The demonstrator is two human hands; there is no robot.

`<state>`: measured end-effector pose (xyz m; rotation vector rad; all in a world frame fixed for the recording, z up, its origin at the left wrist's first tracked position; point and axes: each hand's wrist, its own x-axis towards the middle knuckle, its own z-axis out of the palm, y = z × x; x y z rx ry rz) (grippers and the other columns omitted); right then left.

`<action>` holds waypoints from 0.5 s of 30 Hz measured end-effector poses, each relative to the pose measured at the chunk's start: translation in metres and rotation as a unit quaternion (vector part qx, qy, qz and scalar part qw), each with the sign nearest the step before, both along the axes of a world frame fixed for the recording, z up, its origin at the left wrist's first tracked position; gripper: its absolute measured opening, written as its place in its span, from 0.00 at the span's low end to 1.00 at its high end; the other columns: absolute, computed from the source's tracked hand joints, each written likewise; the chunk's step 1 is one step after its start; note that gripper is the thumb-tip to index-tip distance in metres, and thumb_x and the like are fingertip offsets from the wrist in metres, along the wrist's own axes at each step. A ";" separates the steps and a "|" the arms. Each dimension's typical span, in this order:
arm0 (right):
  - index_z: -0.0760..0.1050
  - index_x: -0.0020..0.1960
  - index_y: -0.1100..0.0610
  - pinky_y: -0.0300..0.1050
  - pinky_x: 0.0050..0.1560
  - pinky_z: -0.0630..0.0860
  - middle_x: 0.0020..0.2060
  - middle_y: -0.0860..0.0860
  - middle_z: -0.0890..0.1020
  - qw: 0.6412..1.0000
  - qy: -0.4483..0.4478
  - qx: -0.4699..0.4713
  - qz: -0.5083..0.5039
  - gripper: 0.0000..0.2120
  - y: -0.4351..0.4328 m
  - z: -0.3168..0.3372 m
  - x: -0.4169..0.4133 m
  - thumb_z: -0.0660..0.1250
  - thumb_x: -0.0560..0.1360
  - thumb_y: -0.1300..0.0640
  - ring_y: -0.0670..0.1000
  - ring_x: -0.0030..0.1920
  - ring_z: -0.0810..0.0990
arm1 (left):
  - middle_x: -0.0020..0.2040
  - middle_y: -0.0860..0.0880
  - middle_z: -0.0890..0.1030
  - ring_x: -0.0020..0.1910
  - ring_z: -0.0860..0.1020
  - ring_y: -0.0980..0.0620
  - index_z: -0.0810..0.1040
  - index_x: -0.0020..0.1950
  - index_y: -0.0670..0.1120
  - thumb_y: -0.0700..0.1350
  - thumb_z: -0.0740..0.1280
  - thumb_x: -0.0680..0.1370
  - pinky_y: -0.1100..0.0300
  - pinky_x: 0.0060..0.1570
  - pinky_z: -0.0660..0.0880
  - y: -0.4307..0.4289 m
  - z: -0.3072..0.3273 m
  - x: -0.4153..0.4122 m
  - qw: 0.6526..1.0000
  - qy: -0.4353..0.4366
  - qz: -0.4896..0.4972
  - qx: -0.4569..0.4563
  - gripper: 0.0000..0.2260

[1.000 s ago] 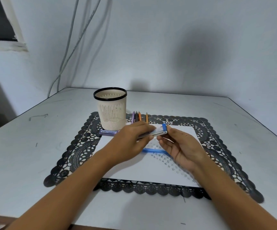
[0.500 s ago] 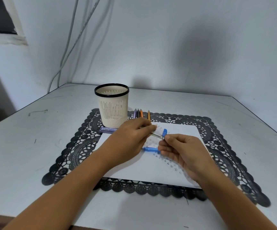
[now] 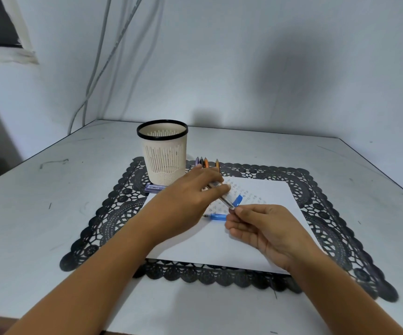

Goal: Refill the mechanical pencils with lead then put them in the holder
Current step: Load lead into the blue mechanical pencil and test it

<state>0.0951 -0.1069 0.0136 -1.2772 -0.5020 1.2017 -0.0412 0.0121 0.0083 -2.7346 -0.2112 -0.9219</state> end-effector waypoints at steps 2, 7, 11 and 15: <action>0.78 0.40 0.68 0.40 0.32 0.80 0.30 0.59 0.82 1.000 0.002 -0.003 0.003 0.06 0.000 0.000 0.000 0.64 0.74 0.67 0.51 0.30 0.82 | 0.52 0.39 0.78 0.56 0.77 0.41 0.77 0.57 0.39 0.30 0.71 0.67 0.48 0.59 0.71 0.001 0.000 -0.001 1.000 -0.002 -0.002 0.011 0.19; 0.78 0.41 0.67 0.40 0.33 0.81 0.31 0.58 0.82 1.000 -0.013 -0.011 0.001 0.05 -0.001 0.001 0.000 0.65 0.74 0.66 0.51 0.30 0.82 | 0.52 0.41 0.78 0.52 0.77 0.42 0.77 0.57 0.40 0.31 0.71 0.69 0.51 0.51 0.76 -0.001 -0.001 -0.001 1.000 -0.001 0.001 -0.017 0.18; 0.77 0.42 0.66 0.40 0.34 0.81 0.30 0.57 0.82 0.999 -0.050 -0.010 -0.019 0.04 0.000 0.001 0.002 0.67 0.73 0.65 0.50 0.30 0.81 | 0.51 0.41 0.79 0.49 0.77 0.43 0.78 0.56 0.39 0.32 0.70 0.71 0.53 0.45 0.77 -0.005 -0.002 -0.001 0.997 -0.022 0.006 -0.067 0.15; 0.77 0.41 0.64 0.40 0.34 0.81 0.29 0.56 0.81 0.997 -0.069 -0.009 -0.031 0.04 0.000 0.002 0.002 0.67 0.73 0.64 0.49 0.29 0.80 | 0.50 0.42 0.79 0.47 0.78 0.44 0.79 0.55 0.39 0.32 0.70 0.70 0.55 0.44 0.77 -0.009 -0.002 0.001 0.996 -0.031 0.011 -0.086 0.14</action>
